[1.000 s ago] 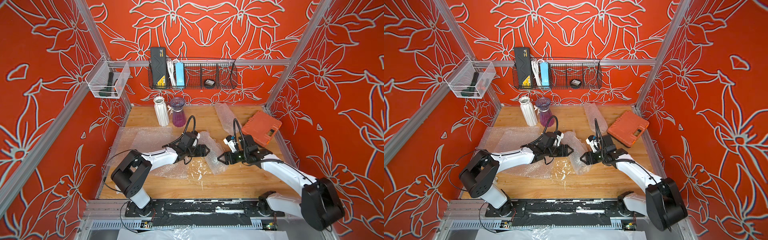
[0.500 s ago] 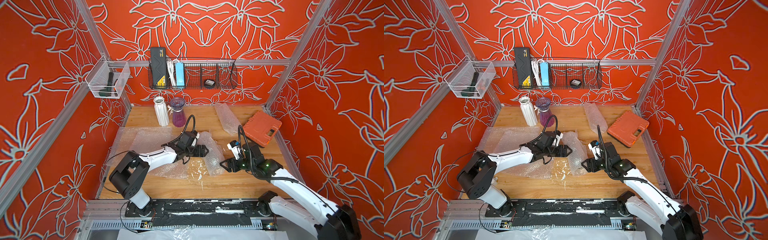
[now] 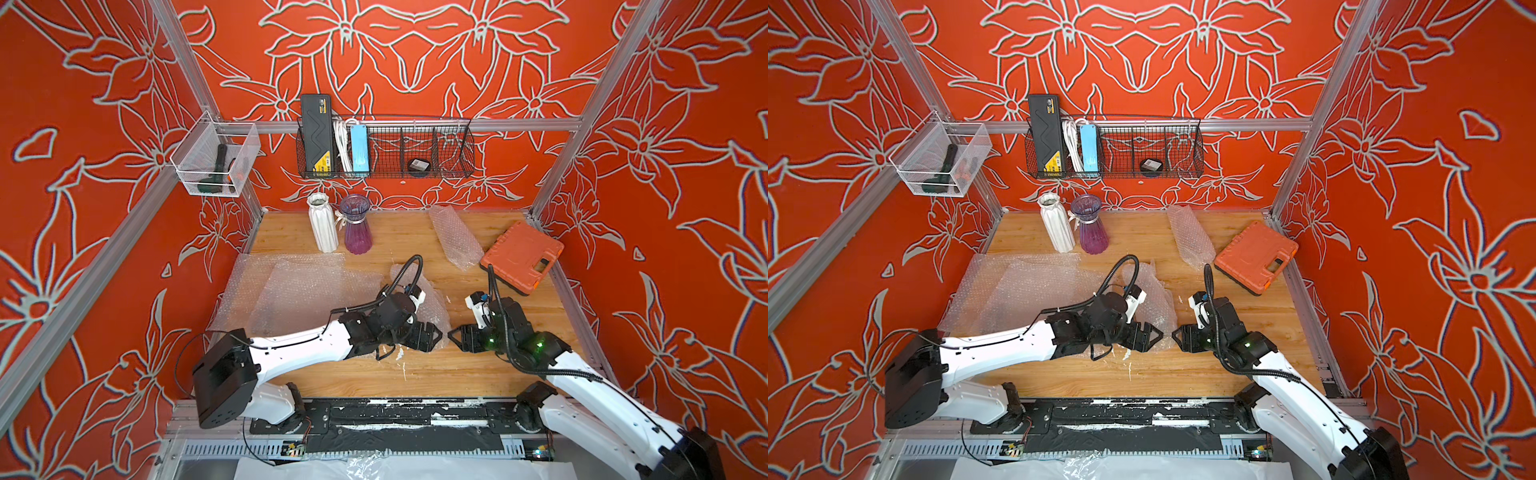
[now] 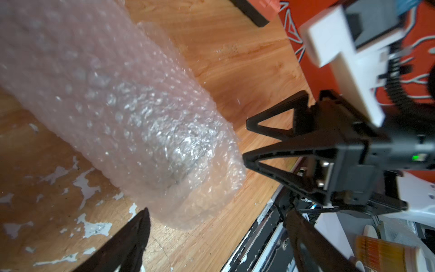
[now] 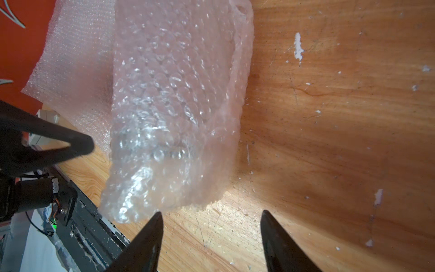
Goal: Unwrap the vase from the bubble wrap
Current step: Unwrap the bubble wrap at the center of the board.
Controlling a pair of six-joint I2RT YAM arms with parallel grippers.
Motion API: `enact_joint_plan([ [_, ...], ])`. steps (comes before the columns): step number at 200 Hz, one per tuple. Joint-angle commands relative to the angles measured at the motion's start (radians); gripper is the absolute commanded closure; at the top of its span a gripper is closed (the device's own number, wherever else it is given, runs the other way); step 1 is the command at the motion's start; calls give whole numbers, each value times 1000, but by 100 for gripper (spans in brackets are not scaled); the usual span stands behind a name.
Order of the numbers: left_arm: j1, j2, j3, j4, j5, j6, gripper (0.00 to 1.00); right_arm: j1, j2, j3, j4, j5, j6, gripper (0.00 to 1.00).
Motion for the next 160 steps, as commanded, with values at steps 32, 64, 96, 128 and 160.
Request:
enact_joint_plan([
  [32,-27,95,27,41,-136,-50,18,-2,-7,-22,27,36,22,44],
  [64,-28,110,26,58,-152,-52,41,-5,15,-20,32,48,-1,47],
  [96,-27,107,32,23,-166,-32,67,-6,55,-3,43,47,-36,49],
  [128,-27,99,22,3,-179,-21,92,-10,96,9,63,42,-46,51],
  [160,-28,92,-3,-12,-206,-17,100,-11,90,15,54,49,-55,53],
])
